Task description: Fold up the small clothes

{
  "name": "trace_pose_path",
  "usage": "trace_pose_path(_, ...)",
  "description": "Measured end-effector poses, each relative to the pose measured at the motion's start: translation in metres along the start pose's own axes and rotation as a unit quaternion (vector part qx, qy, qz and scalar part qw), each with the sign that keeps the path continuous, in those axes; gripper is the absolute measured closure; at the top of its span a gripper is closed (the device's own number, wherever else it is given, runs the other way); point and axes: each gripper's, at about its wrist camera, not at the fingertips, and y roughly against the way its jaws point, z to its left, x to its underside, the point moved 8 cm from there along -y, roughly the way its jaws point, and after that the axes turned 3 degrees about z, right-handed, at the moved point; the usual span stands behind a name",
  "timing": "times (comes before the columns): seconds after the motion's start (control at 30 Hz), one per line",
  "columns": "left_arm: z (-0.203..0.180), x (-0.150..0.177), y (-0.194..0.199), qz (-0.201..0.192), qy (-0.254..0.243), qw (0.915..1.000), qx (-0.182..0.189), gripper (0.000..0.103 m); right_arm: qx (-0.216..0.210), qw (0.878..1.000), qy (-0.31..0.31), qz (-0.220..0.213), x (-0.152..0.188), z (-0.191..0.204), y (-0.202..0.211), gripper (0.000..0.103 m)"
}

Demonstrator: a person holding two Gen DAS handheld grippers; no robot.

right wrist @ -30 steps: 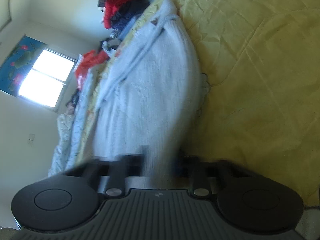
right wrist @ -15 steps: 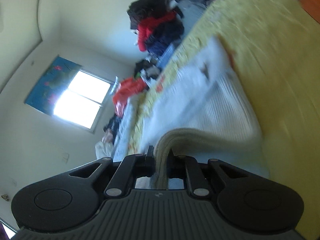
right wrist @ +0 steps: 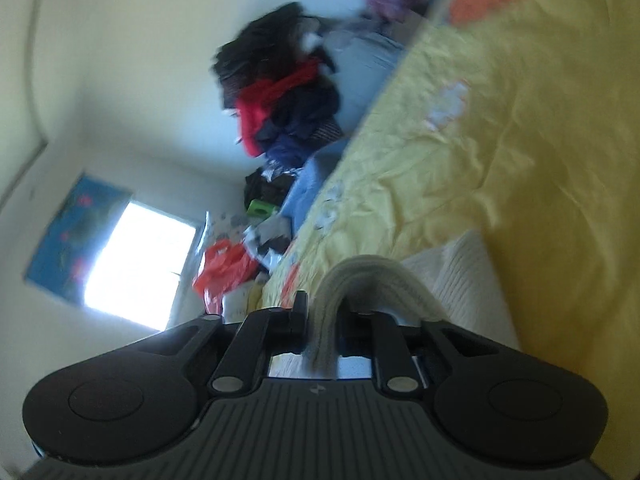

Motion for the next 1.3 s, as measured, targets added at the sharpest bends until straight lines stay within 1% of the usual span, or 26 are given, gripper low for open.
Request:
trace_pose_path(0.07, 0.019, 0.001, -0.033, 0.05, 0.055, 0.9972, -0.011, 0.086, 0.017, 1.0, -0.025, -0.01, -0.009, -0.02, -0.008, 0.056)
trace_pose_path(0.1, 0.026, 0.003, -0.044, 0.065, 0.086, 0.9941, -0.004, 0.082, 0.015, 0.999, -0.025, -0.012, -0.009, -0.023, -0.007, 0.052)
trace_pose_path(0.17, 0.033, 0.008, -0.048, 0.059, 0.126, 0.9899, 0.024, 0.075, 0.005, 1.0, -0.012, -0.015, -0.005, -0.019, 0.0, 0.048)
trace_pose_path(0.2, 0.034, 0.009, -0.045, 0.048, 0.129, 0.9899, 0.033, 0.073, 0.005, 1.0, 0.003, -0.015, -0.001, -0.016, 0.006, 0.044)
trace_pose_path(0.23, 0.033, 0.009, -0.038, 0.036, 0.125, 0.9907, 0.038, 0.072, 0.01, 1.0, 0.02, -0.015, 0.002, -0.012, 0.012, 0.043)
trace_pose_path(0.27, 0.032, 0.009, -0.031, 0.022, 0.118, 0.9918, 0.041, 0.064, 0.015, 0.999, 0.041, -0.014, 0.008, -0.006, 0.021, 0.043)
trace_pose_path(0.3, 0.032, 0.007, -0.019, 0.0, 0.109, 0.9932, 0.041, 0.051, 0.017, 0.998, 0.056, -0.012, 0.014, -0.001, 0.029, 0.043)
trace_pose_path(0.33, 0.033, 0.004, -0.004, -0.031, 0.1, 0.994, 0.031, 0.041, 0.016, 0.997, 0.068, -0.013, 0.02, 0.004, 0.039, 0.043)
trace_pose_path(0.37, 0.035, 0.0, 0.012, -0.066, 0.092, 0.9935, 0.016, 0.018, 0.013, 0.997, 0.079, -0.014, 0.028, 0.009, 0.051, 0.043)
trace_pose_path(0.4, 0.038, -0.002, 0.032, -0.108, 0.082, 0.9907, -0.01, 0.005, 0.012, 0.996, 0.085, -0.013, 0.035, 0.012, 0.062, 0.042)
trace_pose_path(0.43, 0.04, -0.004, 0.047, -0.136, 0.074, 0.9874, -0.032, 0.002, 0.014, 0.996, 0.089, -0.014, 0.041, 0.014, 0.073, 0.041)
trace_pose_path(0.47, 0.043, -0.001, 0.062, -0.153, 0.07, 0.9846, -0.05, 0.002, 0.015, 0.995, 0.094, -0.014, 0.051, 0.015, 0.088, 0.041)
trace_pose_path(0.5, 0.043, 0.004, 0.071, -0.154, 0.069, 0.9842, -0.053, 0.002, 0.013, 0.995, 0.097, -0.015, 0.059, 0.015, 0.1, 0.04)
trace_pose_path(0.57, 0.045, 0.027, 0.088, -0.139, 0.083, 0.9859, -0.04, 0.002, 0.016, 0.995, 0.099, -0.018, 0.08, 0.012, 0.118, 0.037)
trace_pose_path(0.63, 0.044, 0.061, 0.099, -0.119, 0.093, 0.9882, -0.03, 0.002, 0.028, 0.995, 0.095, -0.021, 0.103, 0.002, 0.134, 0.036)
trace_pose_path(0.7, 0.042, 0.097, 0.107, -0.099, 0.096, 0.9898, -0.035, 0.002, 0.039, 0.996, 0.08, -0.022, 0.122, -0.011, 0.143, 0.036)
trace_pose_path(0.8, 0.046, 0.148, 0.108, -0.07, 0.127, 0.9888, -0.036, 0.002, 0.058, 0.996, 0.066, -0.024, 0.144, -0.026, 0.147, 0.036)
trace_pose_path(0.87, 0.049, 0.172, 0.105, -0.056, 0.154, 0.9858, -0.038, 0.002, 0.084, 0.993, 0.082, -0.031, 0.152, -0.027, 0.147, 0.037)
trace_pose_path(0.9, 0.05, 0.181, 0.103, -0.049, 0.166, 0.9843, -0.033, 0.002, 0.084, 0.993, 0.082, -0.03, 0.157, -0.028, 0.144, 0.036)
trace_pose_path(0.97, 0.049, 0.185, 0.102, -0.059, 0.162, 0.9845, -0.03, 0.002, 0.078, 0.995, 0.065, -0.004, 0.165, -0.031, 0.129, 0.034)
trace_pose_path(1.0, 0.047, 0.184, 0.099, -0.057, 0.164, 0.9845, -0.025, 0.002, 0.08, 0.994, 0.074, -0.004, 0.166, -0.029, 0.123, 0.033)
trace_pose_path(1.07, 0.044, 0.179, 0.089, -0.055, 0.174, 0.9833, -0.004, 0.002, 0.085, 0.992, 0.091, -0.001, 0.164, -0.022, 0.106, 0.036)
trace_pose_path(1.13, 0.042, 0.171, 0.078, -0.066, 0.18, 0.9813, -0.014, 0.002, 0.088, 0.992, 0.085, -0.013, 0.156, -0.018, 0.089, 0.034)
trace_pose_path(1.23, 0.041, 0.158, 0.065, -0.082, 0.192, 0.977, -0.045, 0.003, 0.091, 0.992, 0.074, -0.055, 0.142, -0.017, 0.074, 0.033)
trace_pose_path(1.27, 0.041, 0.156, 0.062, -0.088, 0.192, 0.9757, -0.058, 0.015, 0.09, 0.991, 0.067, -0.069, 0.138, -0.017, 0.068, 0.033)
trace_pose_path(1.3, 0.042, 0.154, 0.059, -0.087, 0.193, 0.9739, -0.083, 0.054, 0.091, 0.991, 0.063, -0.08, 0.135, -0.017, 0.064, 0.039)
